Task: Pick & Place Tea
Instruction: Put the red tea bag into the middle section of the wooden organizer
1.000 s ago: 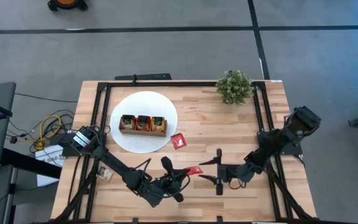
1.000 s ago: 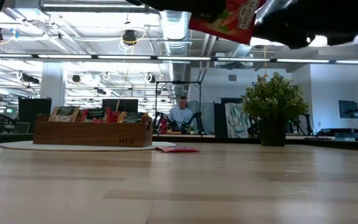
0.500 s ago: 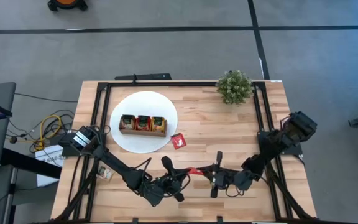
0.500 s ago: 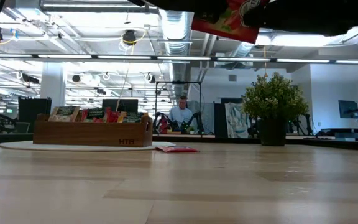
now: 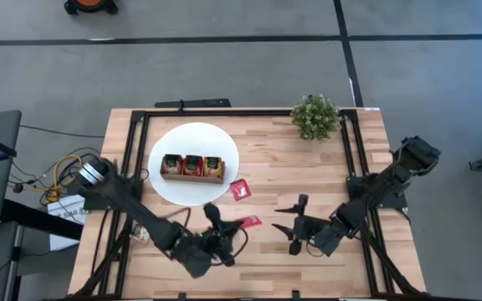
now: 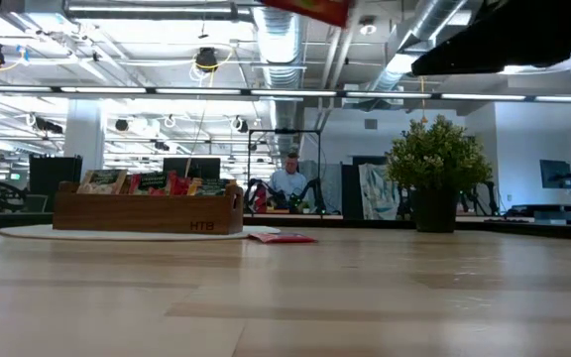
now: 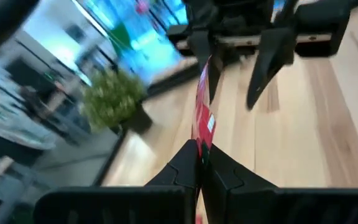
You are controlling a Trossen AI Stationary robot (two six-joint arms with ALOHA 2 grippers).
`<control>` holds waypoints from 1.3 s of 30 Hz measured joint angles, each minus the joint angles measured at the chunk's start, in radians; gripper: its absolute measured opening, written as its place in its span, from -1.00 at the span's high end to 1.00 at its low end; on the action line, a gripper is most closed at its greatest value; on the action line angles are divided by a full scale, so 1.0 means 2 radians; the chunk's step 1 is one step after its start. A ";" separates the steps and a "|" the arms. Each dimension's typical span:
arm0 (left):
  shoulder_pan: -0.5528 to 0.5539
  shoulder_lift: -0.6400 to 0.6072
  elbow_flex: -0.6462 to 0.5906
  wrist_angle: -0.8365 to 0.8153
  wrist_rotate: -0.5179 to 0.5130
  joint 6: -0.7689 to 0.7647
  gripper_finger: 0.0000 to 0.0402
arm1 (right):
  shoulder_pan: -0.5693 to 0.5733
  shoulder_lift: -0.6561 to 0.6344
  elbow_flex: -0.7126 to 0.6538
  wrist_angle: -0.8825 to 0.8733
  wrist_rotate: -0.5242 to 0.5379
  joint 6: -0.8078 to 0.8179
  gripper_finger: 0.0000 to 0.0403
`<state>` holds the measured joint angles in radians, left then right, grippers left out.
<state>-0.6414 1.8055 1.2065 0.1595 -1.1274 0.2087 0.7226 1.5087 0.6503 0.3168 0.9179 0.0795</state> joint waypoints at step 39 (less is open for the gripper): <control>0.322 -0.046 0.032 -0.758 0.369 -0.152 1.00 | -0.025 0.042 0.000 0.004 -0.042 0.026 -0.23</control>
<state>0.0016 1.7126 1.2711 -1.3569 -0.3892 -0.0959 0.6724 1.5932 0.6498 0.3243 0.8330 0.1318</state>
